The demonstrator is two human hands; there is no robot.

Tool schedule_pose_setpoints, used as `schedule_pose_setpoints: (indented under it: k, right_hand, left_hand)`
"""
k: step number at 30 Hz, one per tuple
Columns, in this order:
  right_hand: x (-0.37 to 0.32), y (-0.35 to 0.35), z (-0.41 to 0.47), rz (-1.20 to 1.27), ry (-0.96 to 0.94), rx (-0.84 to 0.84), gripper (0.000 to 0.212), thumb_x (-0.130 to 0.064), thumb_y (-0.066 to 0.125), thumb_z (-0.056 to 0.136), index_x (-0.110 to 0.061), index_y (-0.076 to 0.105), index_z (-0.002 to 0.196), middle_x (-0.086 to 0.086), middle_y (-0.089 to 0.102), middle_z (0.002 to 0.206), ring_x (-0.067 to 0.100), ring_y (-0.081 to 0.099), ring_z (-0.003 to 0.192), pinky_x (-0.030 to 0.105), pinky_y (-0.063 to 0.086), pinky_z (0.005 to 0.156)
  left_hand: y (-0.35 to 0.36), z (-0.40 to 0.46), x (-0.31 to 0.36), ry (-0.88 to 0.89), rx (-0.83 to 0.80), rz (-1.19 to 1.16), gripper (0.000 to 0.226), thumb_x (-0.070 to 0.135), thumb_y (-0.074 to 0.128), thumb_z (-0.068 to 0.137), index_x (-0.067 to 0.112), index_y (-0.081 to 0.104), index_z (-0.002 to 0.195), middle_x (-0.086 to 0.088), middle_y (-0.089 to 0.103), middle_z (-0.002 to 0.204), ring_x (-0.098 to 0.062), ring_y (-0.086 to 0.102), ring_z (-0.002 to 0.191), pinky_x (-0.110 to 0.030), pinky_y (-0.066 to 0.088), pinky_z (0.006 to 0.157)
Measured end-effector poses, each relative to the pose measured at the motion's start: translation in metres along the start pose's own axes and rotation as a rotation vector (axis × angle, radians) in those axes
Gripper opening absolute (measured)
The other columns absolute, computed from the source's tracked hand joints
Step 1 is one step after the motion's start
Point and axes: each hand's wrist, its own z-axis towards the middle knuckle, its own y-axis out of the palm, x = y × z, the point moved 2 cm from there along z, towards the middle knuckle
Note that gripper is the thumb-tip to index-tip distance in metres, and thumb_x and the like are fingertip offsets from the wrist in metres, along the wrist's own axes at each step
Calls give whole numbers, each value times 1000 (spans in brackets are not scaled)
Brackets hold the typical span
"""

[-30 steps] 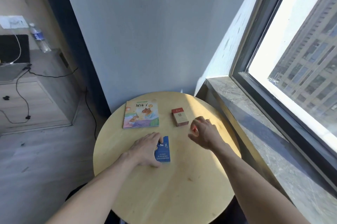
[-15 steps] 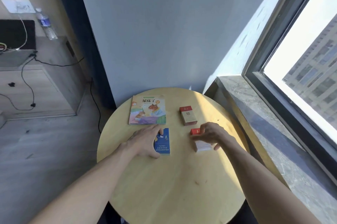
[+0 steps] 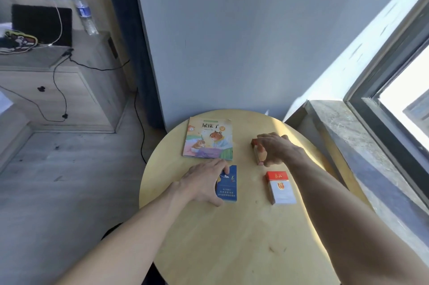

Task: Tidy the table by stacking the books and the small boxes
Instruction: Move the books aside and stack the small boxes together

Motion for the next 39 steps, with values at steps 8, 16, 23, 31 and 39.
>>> schedule_pose_setpoints:
  k: [8,16,23,31,39]
  right_hand:
    - [18,-15,-34,85,-44,151,48,-36,83,63,-31,49,97,-11,48,117,22,49,104,36,37,78]
    - [23,4,-95,55,-82,-59,51,-36,82,64,-38,39,93,-10,49,120,21,49,107,42,51,86]
    - [9,27,-109,4,-122,-13,56,-36,82,69,-29,49,114,-6,44,130,22,47,111,43,52,86]
    - [9,42,-106,21,-117,45,78,-37,84,71,-27,40,134,-4,48,128,21,51,114,37,49,89]
    - [10,45,-103,56,-137,70,78,-43,86,64,-28,42,127,-5,52,118,19,53,103,38,57,84]
  left_hand:
    - [1,-1,1,-6,-2,-14,72,43,85,54,35,42,111,18,49,109,-7,51,93,-29,40,70]
    - [17,-6,36,16,-14,-4,71,41,85,55,33,42,110,15,47,111,-9,49,100,-29,38,70]
    - [20,-7,45,2,-19,2,69,39,84,56,32,42,110,13,47,113,-11,49,102,-30,39,70]
    - [20,-7,44,-5,-14,-16,70,39,85,56,31,43,112,13,48,114,-11,51,102,-29,39,69]
    - [22,-5,41,-3,-7,-37,68,38,83,55,33,42,110,15,48,111,-10,49,98,-31,44,72]
